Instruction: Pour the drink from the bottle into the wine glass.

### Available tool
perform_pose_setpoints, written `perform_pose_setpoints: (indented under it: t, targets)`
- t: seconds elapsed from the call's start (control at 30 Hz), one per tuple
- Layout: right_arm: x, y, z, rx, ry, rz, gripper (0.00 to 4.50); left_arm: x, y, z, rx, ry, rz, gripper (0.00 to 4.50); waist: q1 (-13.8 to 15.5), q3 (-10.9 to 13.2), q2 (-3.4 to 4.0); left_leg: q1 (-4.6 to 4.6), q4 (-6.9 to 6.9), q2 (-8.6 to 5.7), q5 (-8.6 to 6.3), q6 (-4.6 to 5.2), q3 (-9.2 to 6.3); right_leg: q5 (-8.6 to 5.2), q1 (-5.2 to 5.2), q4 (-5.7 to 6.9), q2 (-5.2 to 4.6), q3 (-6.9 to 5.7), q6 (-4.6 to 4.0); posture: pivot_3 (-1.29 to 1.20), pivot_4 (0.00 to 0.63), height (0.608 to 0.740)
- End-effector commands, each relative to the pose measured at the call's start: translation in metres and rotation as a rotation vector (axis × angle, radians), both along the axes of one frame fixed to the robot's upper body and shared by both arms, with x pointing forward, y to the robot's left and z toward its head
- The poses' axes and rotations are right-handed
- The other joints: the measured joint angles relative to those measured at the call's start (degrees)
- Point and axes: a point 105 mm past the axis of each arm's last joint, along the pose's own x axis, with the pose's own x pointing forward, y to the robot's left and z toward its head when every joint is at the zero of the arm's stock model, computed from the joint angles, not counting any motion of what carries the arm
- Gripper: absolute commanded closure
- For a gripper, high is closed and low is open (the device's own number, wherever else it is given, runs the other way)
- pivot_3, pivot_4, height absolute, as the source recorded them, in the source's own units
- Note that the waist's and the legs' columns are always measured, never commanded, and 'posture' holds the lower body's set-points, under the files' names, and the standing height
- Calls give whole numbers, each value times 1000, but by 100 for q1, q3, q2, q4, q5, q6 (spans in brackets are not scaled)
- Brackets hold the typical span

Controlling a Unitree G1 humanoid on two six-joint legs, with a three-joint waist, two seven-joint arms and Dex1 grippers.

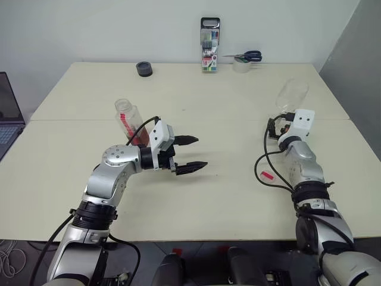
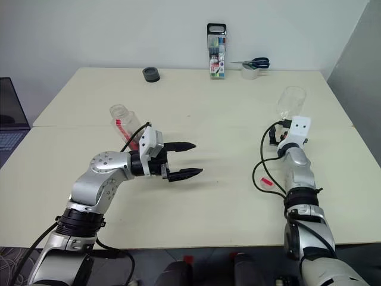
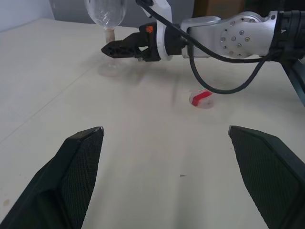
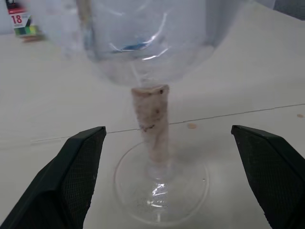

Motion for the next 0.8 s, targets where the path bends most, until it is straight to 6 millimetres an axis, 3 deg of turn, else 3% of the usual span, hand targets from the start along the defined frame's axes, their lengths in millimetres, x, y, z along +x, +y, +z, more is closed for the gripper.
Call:
perform_pose_setpoints:
  t: [0.03,0.2,0.3,0.57,0.67,0.7,0.8]
  targets:
    - [9,-5,18,18,-60,-4,0,0,-1,9,0,-46,-12,18,-10,0,1,0,0,0,0,0,1,0,0,0,0,2,0,0,150,740]
    - [17,3,22,24,-58,38,0,0,0,8,3,-50,-6,18,-38,1,2,0,0,0,0,0,1,0,0,2,0,3,0,0,150,740]
    - [20,7,24,8,-54,57,550,0,0,7,4,-51,-3,0,-42,2,3,0,1,-1,0,0,1,0,0,1,0,3,0,0,150,740]
    - [22,15,22,-68,-40,90,3346,0,2,7,-4,-64,18,0,-71,2,3,0,0,-1,1,-1,0,0,0,1,0,4,0,0,150,740]
    - [21,31,24,-133,-71,179,4341,7,10,8,-19,-83,103,0,-114,3,5,-1,1,-1,1,-1,0,0,-1,1,-1,5,0,0,150,740]
    - [21,37,25,-148,-83,210,4356,8,12,8,-20,-87,121,0,-132,3,5,0,1,0,1,-1,-1,0,-1,1,0,4,0,0,150,740]
    - [12,84,23,-208,-127,426,4356,8,24,7,-21,-89,202,0,-184,3,6,1,-1,1,1,-1,-3,0,-2,4,0,4,0,0,150,740]
